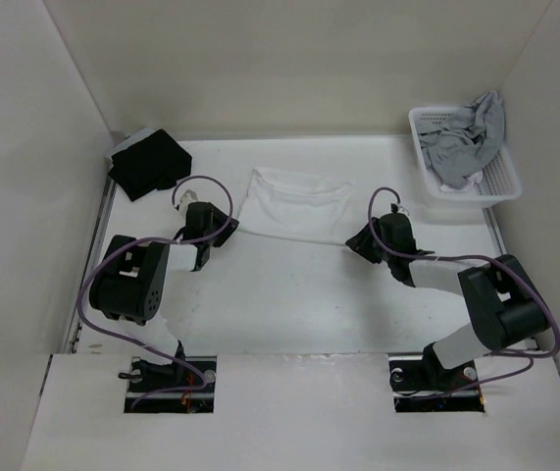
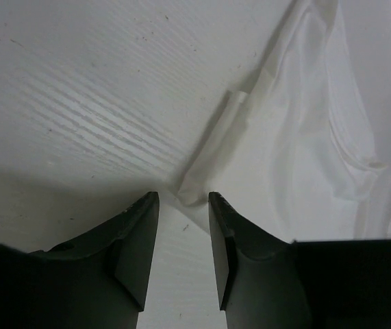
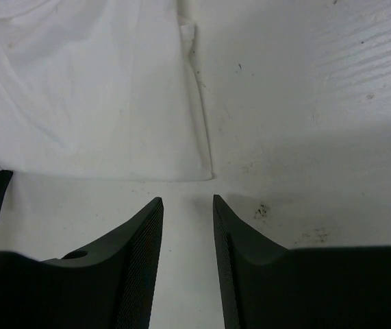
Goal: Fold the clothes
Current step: Fold the tank top
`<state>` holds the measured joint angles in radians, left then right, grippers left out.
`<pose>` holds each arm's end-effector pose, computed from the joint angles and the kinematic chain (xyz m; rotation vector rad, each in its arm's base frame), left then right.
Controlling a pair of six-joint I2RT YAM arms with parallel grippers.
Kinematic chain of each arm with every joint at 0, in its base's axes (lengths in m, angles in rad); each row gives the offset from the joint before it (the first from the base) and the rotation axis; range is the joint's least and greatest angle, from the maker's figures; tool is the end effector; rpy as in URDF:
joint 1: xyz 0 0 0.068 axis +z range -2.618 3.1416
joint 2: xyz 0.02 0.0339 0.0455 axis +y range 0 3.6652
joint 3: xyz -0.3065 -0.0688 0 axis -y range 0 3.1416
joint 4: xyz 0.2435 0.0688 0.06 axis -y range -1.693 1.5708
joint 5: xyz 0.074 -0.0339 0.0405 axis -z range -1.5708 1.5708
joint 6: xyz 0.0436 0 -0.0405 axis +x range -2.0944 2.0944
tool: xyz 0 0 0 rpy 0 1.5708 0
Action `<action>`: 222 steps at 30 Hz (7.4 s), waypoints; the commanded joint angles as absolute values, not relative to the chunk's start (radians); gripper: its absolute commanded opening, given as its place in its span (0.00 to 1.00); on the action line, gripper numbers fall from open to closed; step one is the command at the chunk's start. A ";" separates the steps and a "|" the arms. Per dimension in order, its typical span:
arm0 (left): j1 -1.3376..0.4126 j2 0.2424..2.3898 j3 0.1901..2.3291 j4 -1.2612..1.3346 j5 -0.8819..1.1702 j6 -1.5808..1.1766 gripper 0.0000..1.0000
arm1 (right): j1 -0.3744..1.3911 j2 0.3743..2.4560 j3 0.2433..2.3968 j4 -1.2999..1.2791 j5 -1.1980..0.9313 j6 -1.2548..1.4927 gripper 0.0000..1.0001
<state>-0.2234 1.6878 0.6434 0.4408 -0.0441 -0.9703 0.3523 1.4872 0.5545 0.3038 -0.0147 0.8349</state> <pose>0.3191 -0.0705 0.1708 -0.8428 2.0797 -0.6214 0.2652 0.0982 0.1899 0.5374 2.2195 0.6643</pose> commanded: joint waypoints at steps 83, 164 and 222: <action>-0.249 0.913 0.290 0.275 0.014 -0.985 0.04 | 0.326 0.921 0.374 0.054 -0.048 0.784 0.03; -0.335 1.151 0.307 0.632 0.044 -0.956 0.27 | 0.464 1.373 0.313 0.445 -0.080 1.058 0.22; -0.623 1.273 0.397 0.638 0.013 -0.895 0.19 | 0.814 1.650 1.037 -0.031 0.075 0.750 0.03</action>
<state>-0.5877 1.2335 0.3264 0.5869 0.1036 -0.9844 0.8177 1.6100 1.0100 -0.1291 0.1616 0.8131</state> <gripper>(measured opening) 0.198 0.024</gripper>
